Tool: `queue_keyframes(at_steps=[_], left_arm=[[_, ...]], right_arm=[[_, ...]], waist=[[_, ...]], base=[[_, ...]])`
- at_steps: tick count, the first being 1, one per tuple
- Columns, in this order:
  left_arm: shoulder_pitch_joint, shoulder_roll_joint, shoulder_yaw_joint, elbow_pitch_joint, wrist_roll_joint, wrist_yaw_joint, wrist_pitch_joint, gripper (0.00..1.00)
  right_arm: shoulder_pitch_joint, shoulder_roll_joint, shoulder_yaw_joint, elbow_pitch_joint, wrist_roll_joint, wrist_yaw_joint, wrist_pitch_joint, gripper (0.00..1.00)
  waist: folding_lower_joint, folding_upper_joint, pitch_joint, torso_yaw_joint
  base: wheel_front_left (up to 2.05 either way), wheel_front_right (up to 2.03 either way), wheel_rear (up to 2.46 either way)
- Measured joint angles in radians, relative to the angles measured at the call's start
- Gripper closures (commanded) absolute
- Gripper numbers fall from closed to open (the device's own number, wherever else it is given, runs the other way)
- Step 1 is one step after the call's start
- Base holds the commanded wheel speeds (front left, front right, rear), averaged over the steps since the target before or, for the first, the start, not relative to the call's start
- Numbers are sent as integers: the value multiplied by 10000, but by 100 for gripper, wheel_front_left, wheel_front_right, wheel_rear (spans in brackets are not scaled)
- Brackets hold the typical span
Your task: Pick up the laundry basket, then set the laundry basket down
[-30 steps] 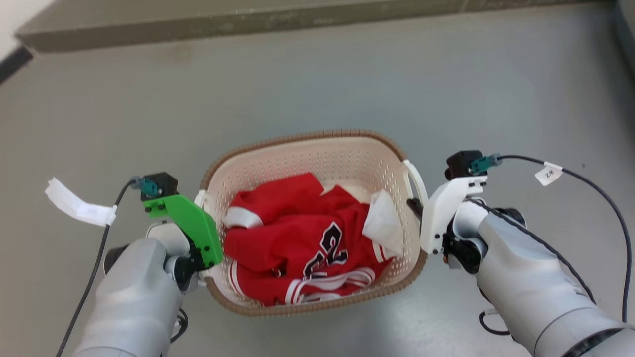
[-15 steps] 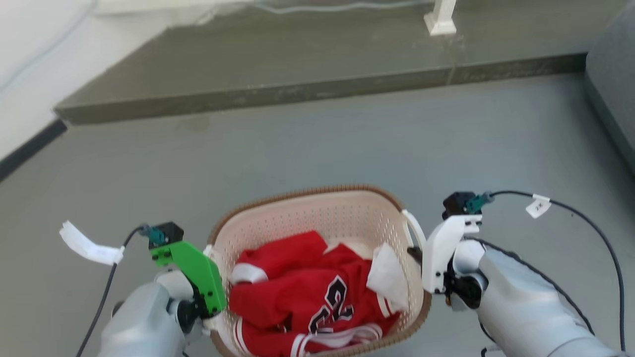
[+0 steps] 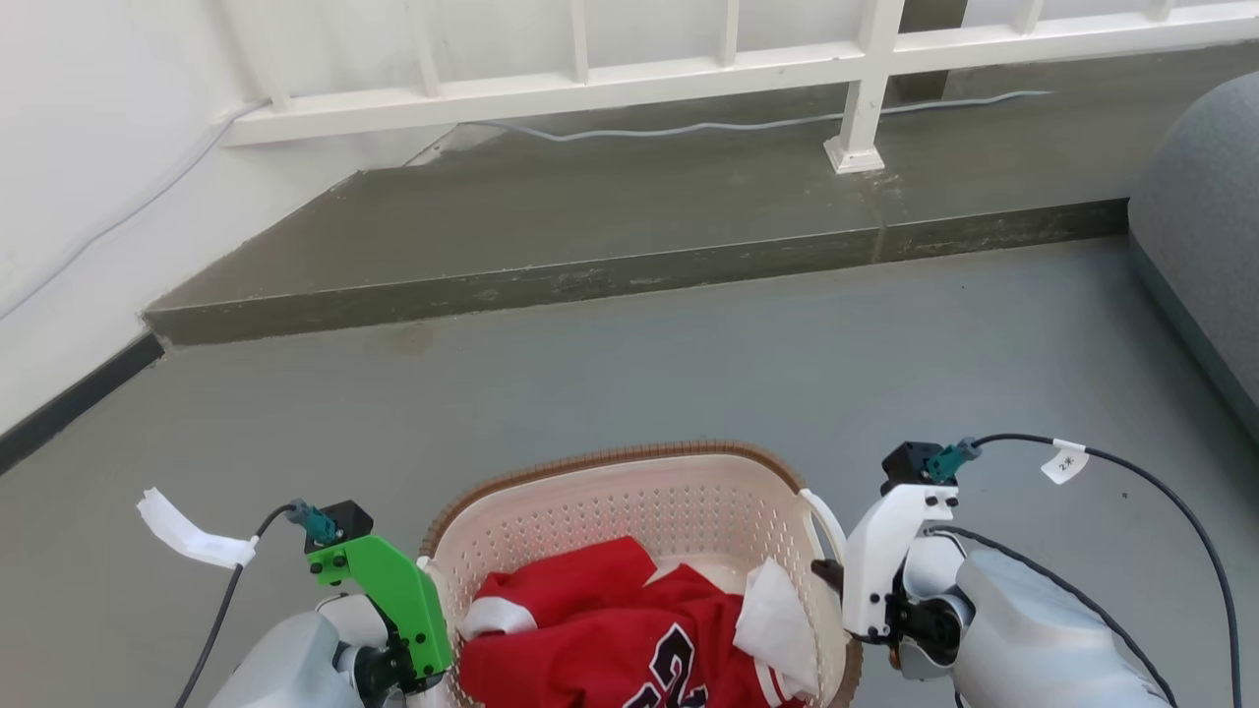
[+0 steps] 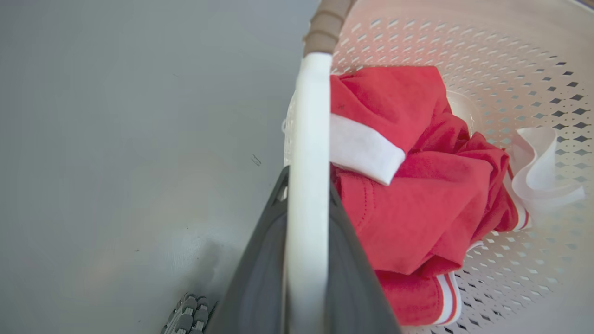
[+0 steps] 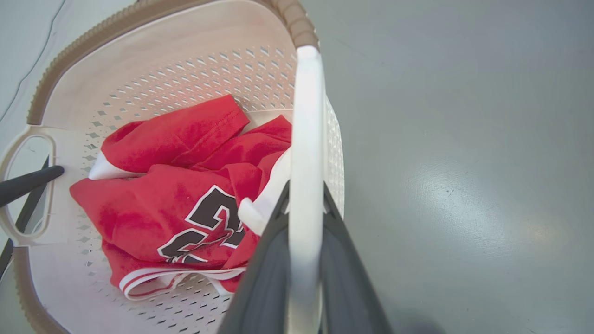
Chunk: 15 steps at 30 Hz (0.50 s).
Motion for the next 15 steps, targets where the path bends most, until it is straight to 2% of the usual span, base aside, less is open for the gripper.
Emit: queue_keyframes(at_steps=[15], left_arm=[[138, 63, -138, -4, -230, 0, 387, 100]], right_arm=[[205, -82, 184, -178, 393, -2, 357, 100]], waist=[[0, 0, -203, -71]], base=[[0, 0, 0]])
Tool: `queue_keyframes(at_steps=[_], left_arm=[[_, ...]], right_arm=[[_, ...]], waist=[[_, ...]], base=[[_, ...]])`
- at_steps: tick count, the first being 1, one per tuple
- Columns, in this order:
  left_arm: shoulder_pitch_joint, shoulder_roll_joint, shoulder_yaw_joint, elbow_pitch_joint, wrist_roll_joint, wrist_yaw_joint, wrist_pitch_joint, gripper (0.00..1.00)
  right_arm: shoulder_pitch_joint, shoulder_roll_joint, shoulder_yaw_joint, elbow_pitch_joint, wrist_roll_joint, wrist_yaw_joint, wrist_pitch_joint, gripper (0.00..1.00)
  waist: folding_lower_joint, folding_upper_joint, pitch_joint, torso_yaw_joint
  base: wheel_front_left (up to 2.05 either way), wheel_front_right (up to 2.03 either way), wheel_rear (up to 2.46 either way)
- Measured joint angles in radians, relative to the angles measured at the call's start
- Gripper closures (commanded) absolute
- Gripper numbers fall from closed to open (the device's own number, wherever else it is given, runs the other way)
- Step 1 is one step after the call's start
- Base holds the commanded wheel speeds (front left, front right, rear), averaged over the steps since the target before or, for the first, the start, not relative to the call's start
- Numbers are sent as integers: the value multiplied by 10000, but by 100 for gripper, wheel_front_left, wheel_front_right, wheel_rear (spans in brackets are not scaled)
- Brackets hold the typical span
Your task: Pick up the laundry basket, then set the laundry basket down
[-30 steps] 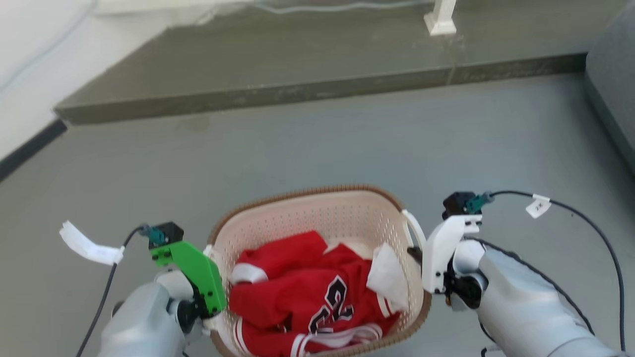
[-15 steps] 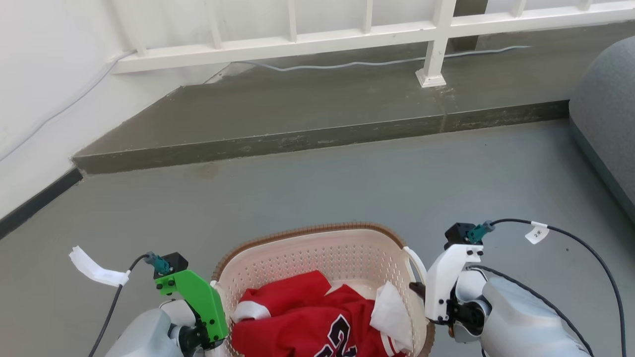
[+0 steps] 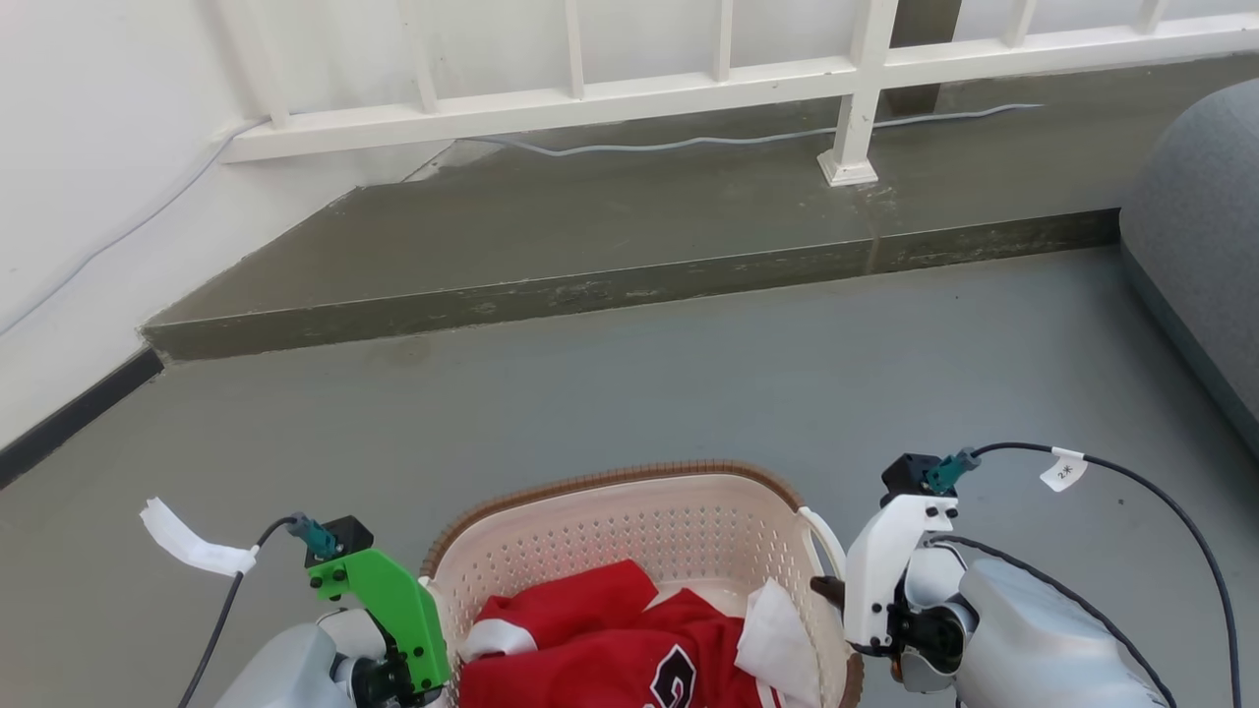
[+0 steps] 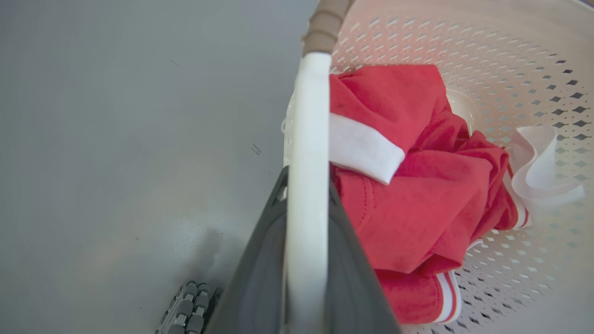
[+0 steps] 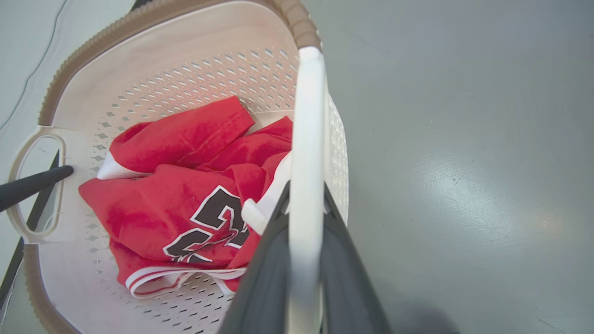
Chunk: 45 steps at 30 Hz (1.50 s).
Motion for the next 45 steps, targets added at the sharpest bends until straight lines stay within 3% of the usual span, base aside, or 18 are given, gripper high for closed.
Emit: queue_keyframes(at_steps=[45], left_arm=[[43, 86, -213, -81, -224, 0, 38, 100]], right_arm=[[147, -280, 591, -447, 784, 0, 165, 100]], waist=[[1, 0, 180, -12]], base=[[0, 0, 0]])
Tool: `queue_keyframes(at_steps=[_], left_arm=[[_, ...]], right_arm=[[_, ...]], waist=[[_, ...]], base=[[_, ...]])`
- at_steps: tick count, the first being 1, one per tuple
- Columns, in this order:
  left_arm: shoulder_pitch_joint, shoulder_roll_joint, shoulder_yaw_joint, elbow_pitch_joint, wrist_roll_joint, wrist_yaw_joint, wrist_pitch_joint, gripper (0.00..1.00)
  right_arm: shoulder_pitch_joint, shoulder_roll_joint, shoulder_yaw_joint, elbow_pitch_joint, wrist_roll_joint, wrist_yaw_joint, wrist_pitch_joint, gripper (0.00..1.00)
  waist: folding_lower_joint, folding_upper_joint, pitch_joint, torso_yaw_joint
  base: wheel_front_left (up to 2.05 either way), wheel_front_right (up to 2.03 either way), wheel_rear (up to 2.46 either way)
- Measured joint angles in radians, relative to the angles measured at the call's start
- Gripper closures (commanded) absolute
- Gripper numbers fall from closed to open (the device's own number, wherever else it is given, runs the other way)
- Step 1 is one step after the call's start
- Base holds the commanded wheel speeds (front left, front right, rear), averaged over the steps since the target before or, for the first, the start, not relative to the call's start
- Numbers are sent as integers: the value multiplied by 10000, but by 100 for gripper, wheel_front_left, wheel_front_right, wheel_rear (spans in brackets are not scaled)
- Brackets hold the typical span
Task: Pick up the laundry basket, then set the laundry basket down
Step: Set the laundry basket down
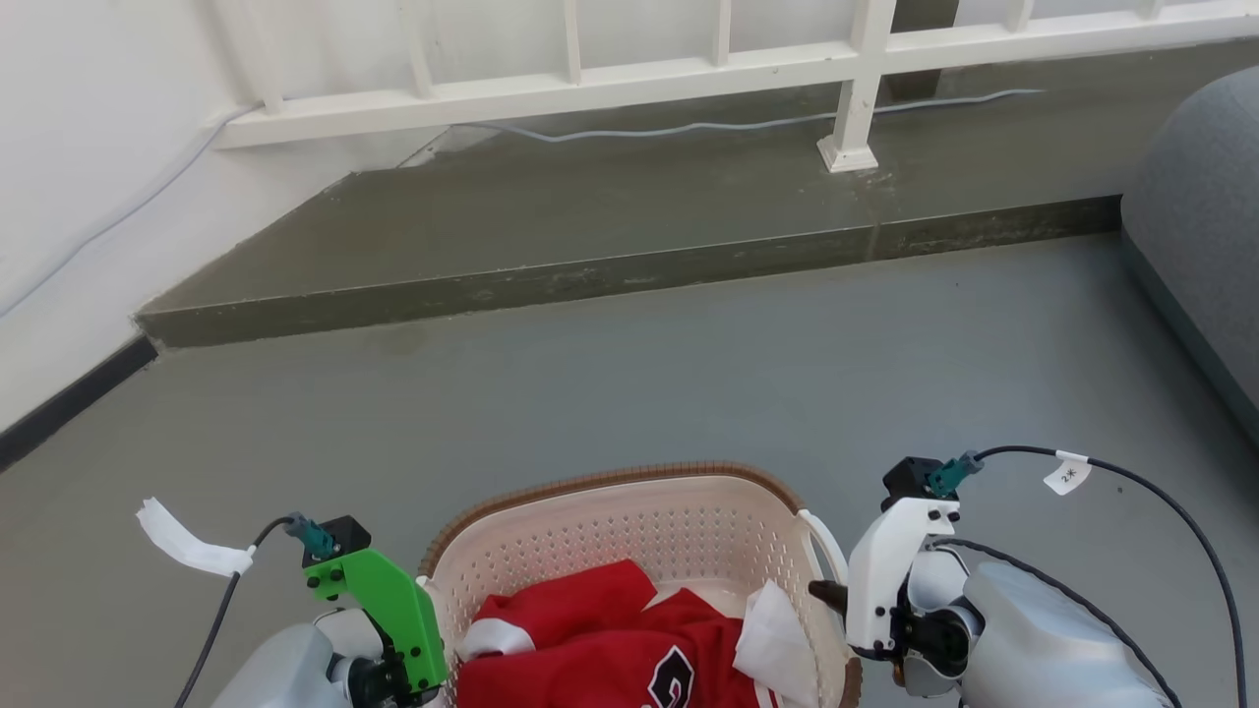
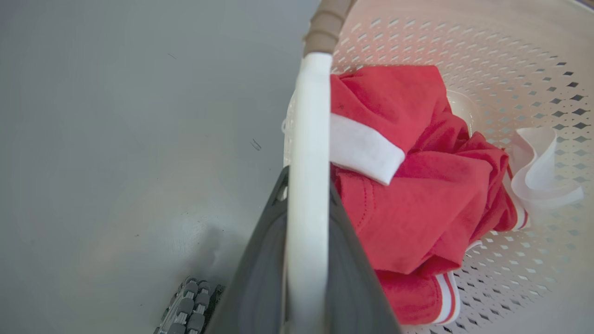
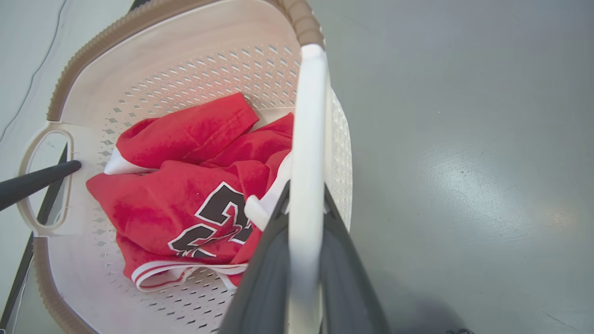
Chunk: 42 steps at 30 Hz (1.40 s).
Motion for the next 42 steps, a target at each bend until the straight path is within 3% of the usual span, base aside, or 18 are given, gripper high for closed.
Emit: queue_keyframes(at_steps=[19, 42], left_arm=[[-973, 121, -4, -382, 36, 0, -708, 100], [-2624, 167, -186, -830, 767, 234, -2539, 100]], right_arm=[[-867, -209, 54, -286, 38, 0, -566, 100], [-2585, -445, 184, -439, -828, 0, -2740, 100]], waist=[[0, 0, 1418, 15], [1, 0, 4163, 307]], base=[[0, 0, 0], [0, 0, 0]])
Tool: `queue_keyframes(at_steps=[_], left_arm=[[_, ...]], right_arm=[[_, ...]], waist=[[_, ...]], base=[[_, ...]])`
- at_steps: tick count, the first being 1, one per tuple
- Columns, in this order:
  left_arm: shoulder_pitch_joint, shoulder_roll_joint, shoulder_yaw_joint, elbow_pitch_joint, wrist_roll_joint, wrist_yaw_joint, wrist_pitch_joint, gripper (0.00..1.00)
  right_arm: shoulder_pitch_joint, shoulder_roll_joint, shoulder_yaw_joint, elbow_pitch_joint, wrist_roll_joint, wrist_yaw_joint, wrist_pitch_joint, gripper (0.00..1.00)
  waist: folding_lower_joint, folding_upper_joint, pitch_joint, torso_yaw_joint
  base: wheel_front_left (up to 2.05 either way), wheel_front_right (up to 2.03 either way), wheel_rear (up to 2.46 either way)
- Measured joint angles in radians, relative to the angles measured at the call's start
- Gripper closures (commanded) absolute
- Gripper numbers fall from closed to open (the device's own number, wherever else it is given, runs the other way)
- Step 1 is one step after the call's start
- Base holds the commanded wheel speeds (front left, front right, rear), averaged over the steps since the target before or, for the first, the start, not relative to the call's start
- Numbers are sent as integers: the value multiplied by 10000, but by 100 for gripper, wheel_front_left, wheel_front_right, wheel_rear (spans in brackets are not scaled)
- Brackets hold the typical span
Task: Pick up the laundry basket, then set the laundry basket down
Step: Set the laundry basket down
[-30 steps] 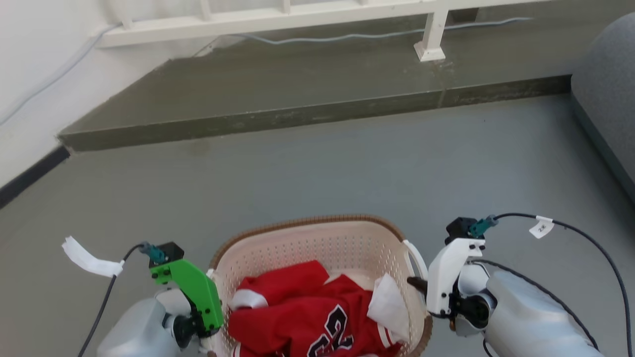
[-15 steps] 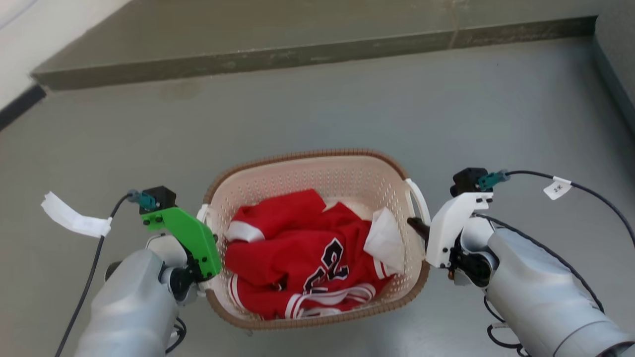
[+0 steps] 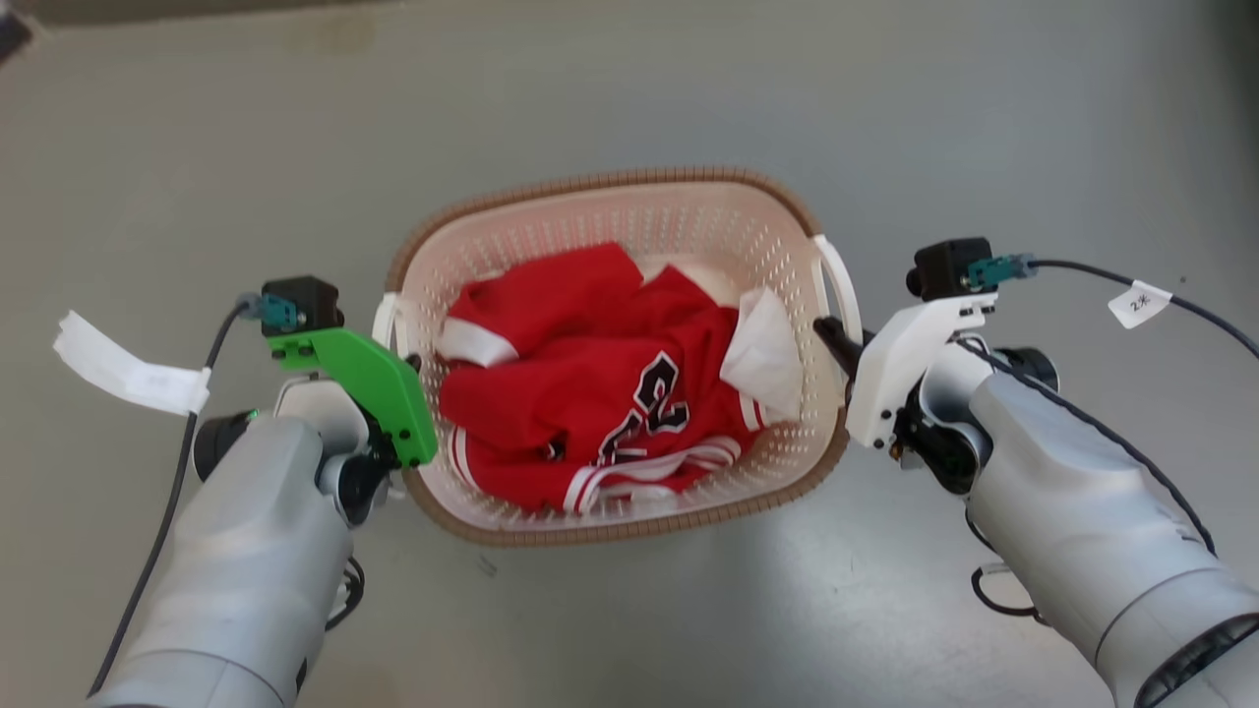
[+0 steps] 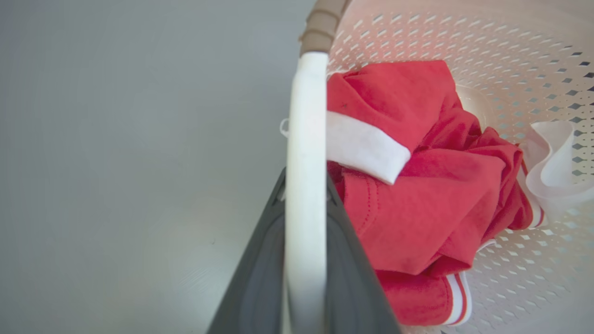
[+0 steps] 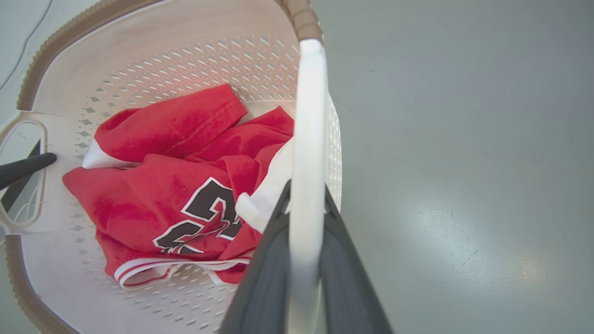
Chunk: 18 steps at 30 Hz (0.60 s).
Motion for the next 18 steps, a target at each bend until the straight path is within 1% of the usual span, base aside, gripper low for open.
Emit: queue_keyframes(at_steps=[9, 11, 12, 18], left_arm=[[-786, 98, -84, -63, 318, 123, -550, 100], [-976, 125, -86, -82, 412, 174, -646, 100], [-1175, 128, -100, -102, 481, 184, -736, 100], [-1761, 180, -155, -148, 683, 219, -1068, 100]], right_arm=[[-770, -12, 38, 13, -357, -8, -746, 100], [-968, -10, 25, 19, -399, -40, -903, 100], [-1156, -10, 23, 42, -460, -117, -1026, 100], [-1678, -15, 4, 111, -564, -132, -1419, 100]], waist=[[1, 0, 1163, 70], [1, 0, 1423, 70], [1, 0, 1679, 65], [1, 0, 2456, 40]], base=[[0, 0, 0], [0, 0, 0], [0, 0, 0], [0, 0, 0]])
